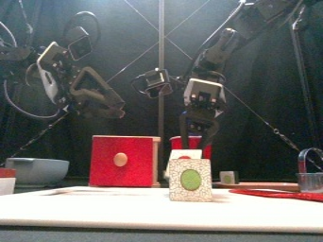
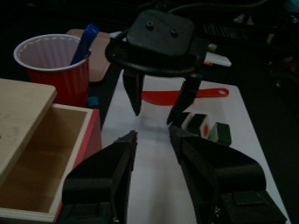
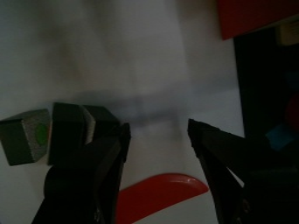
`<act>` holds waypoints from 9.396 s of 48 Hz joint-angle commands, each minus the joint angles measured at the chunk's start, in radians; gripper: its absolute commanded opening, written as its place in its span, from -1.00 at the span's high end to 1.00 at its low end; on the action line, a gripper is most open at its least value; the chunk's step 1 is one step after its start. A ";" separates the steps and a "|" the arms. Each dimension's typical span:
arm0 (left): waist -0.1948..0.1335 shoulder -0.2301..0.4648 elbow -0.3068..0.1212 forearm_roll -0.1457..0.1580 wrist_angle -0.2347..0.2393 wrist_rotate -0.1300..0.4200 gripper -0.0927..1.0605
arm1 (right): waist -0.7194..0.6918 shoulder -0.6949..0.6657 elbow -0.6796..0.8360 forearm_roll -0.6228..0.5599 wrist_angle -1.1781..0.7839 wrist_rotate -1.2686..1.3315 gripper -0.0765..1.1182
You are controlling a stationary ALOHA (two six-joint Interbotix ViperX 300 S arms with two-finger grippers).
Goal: Place sushi on board then cut the sushi with the knife then place the pieces on the plate
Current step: Place the 4 sushi pieces on the plate
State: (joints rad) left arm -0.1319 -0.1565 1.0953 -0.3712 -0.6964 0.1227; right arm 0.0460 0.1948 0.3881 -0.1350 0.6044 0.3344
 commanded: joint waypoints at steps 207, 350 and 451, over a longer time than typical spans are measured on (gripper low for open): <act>-0.017 0.006 0.011 -0.038 0.020 -0.002 -0.48 | 0.031 0.044 -0.100 0.127 0.044 0.023 -0.11; -0.028 0.040 -0.014 -0.038 0.057 -0.002 -0.48 | -0.433 -0.518 0.511 -0.115 -0.074 0.626 -0.49; -0.026 0.049 -0.011 -0.075 0.066 0.002 -0.48 | 0.014 0.066 -0.092 -0.104 -0.066 0.239 -0.49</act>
State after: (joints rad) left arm -0.1580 -0.0936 1.0937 -0.4433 -0.6274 0.1227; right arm 0.0629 0.2792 0.3114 -0.2470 0.5415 0.5737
